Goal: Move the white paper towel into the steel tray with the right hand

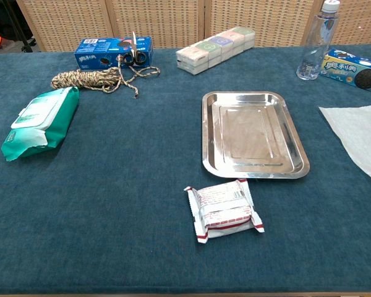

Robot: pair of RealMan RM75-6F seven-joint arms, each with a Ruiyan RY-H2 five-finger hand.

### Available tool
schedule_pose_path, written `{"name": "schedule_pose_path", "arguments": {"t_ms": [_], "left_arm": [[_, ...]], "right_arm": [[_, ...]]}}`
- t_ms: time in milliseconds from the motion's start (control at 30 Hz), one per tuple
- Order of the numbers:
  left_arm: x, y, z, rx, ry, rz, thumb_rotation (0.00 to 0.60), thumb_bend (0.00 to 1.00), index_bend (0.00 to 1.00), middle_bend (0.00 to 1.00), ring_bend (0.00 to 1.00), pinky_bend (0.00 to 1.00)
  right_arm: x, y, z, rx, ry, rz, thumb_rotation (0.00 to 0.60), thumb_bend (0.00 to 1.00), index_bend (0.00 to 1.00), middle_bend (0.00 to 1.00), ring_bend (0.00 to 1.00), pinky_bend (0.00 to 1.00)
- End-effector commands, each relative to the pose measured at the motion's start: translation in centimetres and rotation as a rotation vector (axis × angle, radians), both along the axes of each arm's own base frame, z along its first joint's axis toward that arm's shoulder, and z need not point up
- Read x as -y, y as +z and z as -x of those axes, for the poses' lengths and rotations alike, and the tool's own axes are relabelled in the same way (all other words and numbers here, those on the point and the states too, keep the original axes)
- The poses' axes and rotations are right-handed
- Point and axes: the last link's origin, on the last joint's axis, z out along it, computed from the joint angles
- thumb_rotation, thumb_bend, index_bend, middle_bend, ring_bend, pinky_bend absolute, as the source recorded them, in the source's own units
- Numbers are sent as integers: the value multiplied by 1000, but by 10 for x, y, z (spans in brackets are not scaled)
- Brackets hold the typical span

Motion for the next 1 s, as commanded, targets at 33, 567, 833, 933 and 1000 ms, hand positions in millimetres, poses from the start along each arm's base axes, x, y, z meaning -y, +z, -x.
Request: {"name": "schedule_pose_path", "arguments": {"t_ms": [33,567,833,933,1000], "left_arm": [[0,3,1,7,-8,-2,600,0,0,0,0,0],[-7,-2,1,-10,18,-3,600,0,0,0,0,0],[-12,-8,3,-25,46,15,600,0,0,0,0,0],[-14,-8,3,-28,51,14,600,0,0,0,0,0],[-14,-8,3,-26,53,11,600,0,0,0,0,0]], "right_arm": [[1,-3,1,-28,-12,-3,600,0,345,0,0,0],[52,-66,13,-300,-53,-223,600,0,371,0,0,0],[71,-107,4,-350,-45,-294,600,0,415,0,0,0],[76,-120,0,-356,-46,-300,600,0,415,0,0,0],[77,-127,-3,-356,-46,-308,600,0,419,0,0,0]]}}
